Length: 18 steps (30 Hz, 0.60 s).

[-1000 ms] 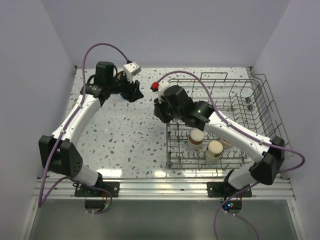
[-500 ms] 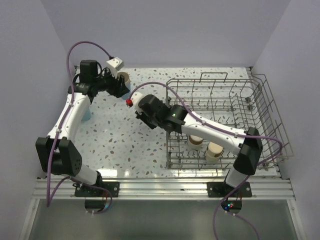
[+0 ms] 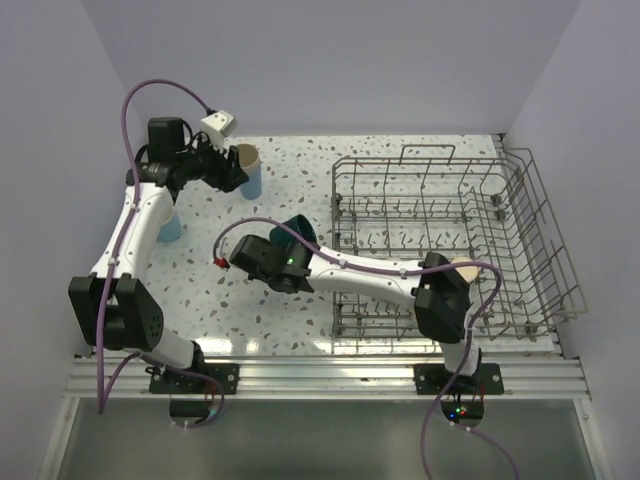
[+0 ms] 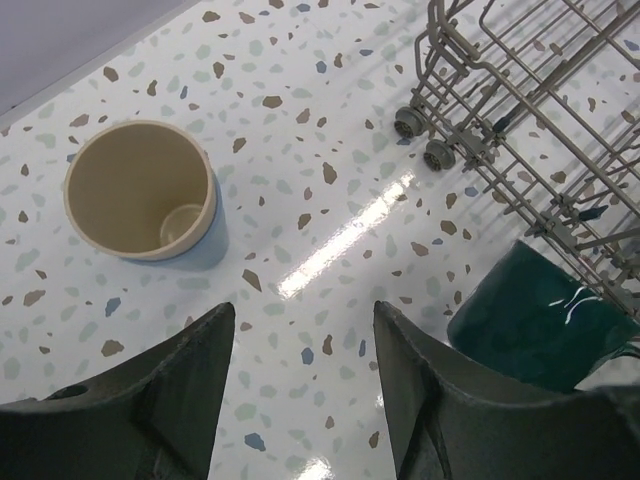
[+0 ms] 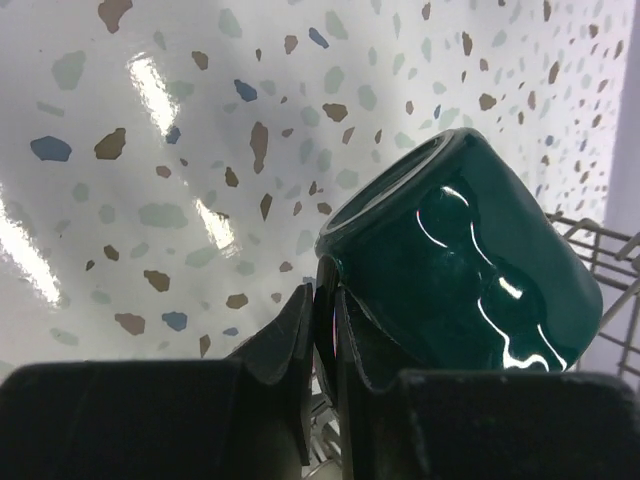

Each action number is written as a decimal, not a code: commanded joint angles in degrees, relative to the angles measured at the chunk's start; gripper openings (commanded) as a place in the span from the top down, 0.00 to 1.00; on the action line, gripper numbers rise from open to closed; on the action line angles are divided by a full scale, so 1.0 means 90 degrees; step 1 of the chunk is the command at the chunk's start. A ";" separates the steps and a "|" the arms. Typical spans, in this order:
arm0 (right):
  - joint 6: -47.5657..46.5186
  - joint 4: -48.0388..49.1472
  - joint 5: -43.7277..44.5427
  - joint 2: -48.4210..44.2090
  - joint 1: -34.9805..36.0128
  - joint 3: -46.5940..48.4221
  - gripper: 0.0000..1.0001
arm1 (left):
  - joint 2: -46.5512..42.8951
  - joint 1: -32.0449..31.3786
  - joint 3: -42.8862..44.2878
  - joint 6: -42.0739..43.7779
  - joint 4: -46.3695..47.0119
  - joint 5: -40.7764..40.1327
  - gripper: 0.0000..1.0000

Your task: Unload the cups from the dish rack

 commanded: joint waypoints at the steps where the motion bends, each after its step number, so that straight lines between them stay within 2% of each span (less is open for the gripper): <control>1: -0.0809 -0.0015 0.1014 0.0238 0.0359 0.0544 1.00 | 0.0144 -0.0391 0.0658 0.0234 -0.0316 -0.0077 0.38; 10: -0.1395 0.0014 0.1746 0.0775 0.0730 0.0603 1.00 | 0.0964 -0.1631 0.1957 0.0596 -0.1576 -0.0448 0.36; 15: -0.1844 -0.0025 0.2206 0.1175 0.0936 0.0779 1.00 | 0.1238 -0.2179 0.1851 0.0898 -0.2181 -0.1024 0.35; 18: -0.1884 0.0063 0.2333 0.1303 0.1004 0.0749 1.00 | 0.1375 -0.2433 0.1520 0.1221 -0.2446 -0.1717 0.35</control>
